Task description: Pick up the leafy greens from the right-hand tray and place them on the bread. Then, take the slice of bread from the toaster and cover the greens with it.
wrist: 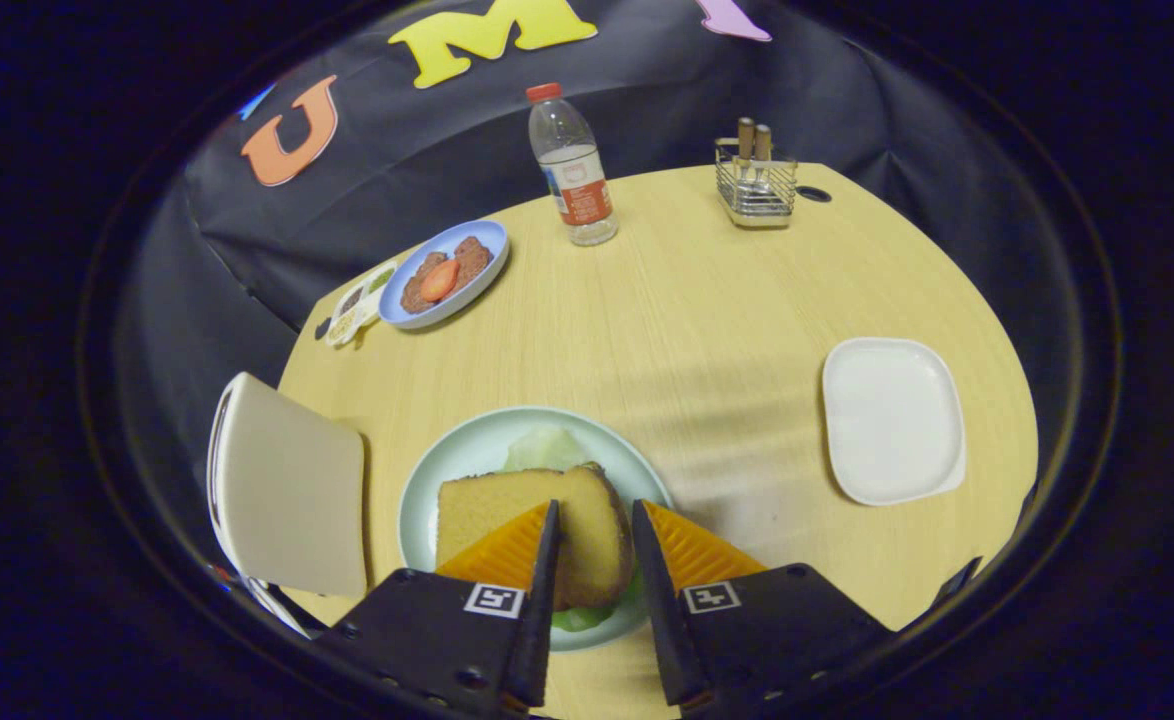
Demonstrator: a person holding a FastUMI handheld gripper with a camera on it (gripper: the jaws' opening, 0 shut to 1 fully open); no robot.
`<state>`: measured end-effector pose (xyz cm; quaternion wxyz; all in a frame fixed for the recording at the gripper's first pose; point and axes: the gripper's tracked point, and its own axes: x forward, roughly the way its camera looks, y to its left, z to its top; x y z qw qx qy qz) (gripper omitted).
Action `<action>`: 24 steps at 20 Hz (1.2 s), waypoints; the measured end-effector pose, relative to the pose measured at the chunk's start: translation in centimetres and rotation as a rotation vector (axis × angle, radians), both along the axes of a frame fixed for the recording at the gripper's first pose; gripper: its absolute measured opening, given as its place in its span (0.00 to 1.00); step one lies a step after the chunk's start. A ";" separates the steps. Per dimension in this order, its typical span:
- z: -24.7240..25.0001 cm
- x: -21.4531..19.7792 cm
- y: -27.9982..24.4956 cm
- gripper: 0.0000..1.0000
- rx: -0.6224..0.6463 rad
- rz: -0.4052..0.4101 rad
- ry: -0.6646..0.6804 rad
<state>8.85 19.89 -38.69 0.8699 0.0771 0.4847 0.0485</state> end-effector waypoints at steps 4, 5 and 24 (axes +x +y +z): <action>2.3 -0.6 -0.2 0.75 -0.002 0.044 -0.046; 3.5 -1.0 -0.3 0.80 -0.005 0.054 -0.069; 34.4 -11.6 -3.5 0.96 -0.205 0.056 -0.952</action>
